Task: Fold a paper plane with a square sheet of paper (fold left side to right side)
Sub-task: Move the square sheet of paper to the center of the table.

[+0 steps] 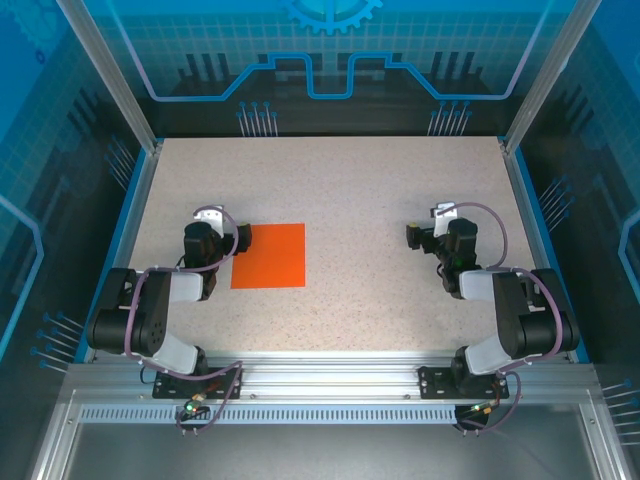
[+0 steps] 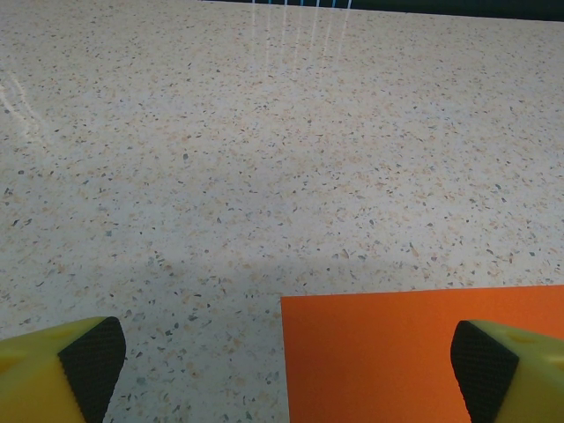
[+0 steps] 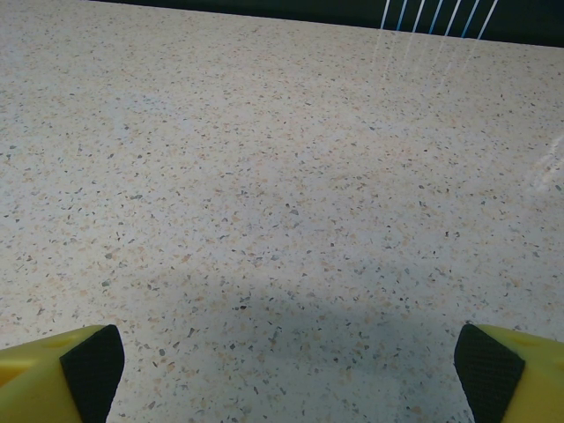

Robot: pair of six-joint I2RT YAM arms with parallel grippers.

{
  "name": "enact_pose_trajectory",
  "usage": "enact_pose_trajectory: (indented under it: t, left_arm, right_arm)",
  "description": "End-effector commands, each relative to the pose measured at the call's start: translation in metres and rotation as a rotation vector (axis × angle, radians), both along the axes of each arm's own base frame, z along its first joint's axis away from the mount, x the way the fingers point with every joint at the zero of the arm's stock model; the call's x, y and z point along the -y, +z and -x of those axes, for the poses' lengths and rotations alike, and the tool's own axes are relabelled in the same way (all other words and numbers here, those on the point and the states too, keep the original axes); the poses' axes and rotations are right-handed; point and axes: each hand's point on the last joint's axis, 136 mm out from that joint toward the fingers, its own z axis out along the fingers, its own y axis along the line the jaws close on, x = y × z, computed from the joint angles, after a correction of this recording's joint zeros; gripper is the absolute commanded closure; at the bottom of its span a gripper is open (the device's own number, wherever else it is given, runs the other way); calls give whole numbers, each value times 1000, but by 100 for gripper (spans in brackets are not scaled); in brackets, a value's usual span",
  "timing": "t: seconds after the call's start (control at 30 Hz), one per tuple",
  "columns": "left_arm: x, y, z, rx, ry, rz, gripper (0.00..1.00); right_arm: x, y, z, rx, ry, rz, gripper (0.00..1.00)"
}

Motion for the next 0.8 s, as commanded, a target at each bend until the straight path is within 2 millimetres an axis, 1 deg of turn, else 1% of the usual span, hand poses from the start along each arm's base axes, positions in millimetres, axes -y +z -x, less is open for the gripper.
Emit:
enact_pose_trajectory:
  t: [0.0, 0.07, 0.17, 0.27, 0.37, 0.43, 0.5, 0.6, 0.67, 0.77]
  left_arm:
    - [2, 11, -7, 22, -15, 14, 1]
    - [4, 17, -8, -6, -22, 4, 1]
    - [2, 36, -6, -27, 16, -39, 1]
    - [8, 59, 0, -7, 25, -82, 1]
    - [7, 75, 4, -88, 83, -2, 1]
    - [13, 80, 6, -150, 94, 74, 1]
    - [19, 76, 9, -225, 104, 144, 1]
    - [31, 60, 16, -360, 105, 178, 1]
    - [41, 41, 25, -477, 102, 186, 1]
    - [61, 20, 34, -609, 72, 153, 4]
  right_arm:
    - [1, 8, -4, 39, -6, -6, 0]
    - [9, 13, -3, 37, -57, -11, 0]
    - [17, 29, 2, 31, -92, -20, 0]
    - [14, 46, 10, 13, -94, -40, 0]
    - [9, 61, 20, -9, -120, -83, 0]
    - [5, 68, 28, -57, -142, -124, 0]
    - [-5, 73, 38, -100, -128, -172, 0]
    - [-20, 78, 54, -151, -109, -258, 0]
    - [-26, 76, 67, -199, -115, -304, 0]
    - [-36, 75, 81, -244, -89, -336, 0]
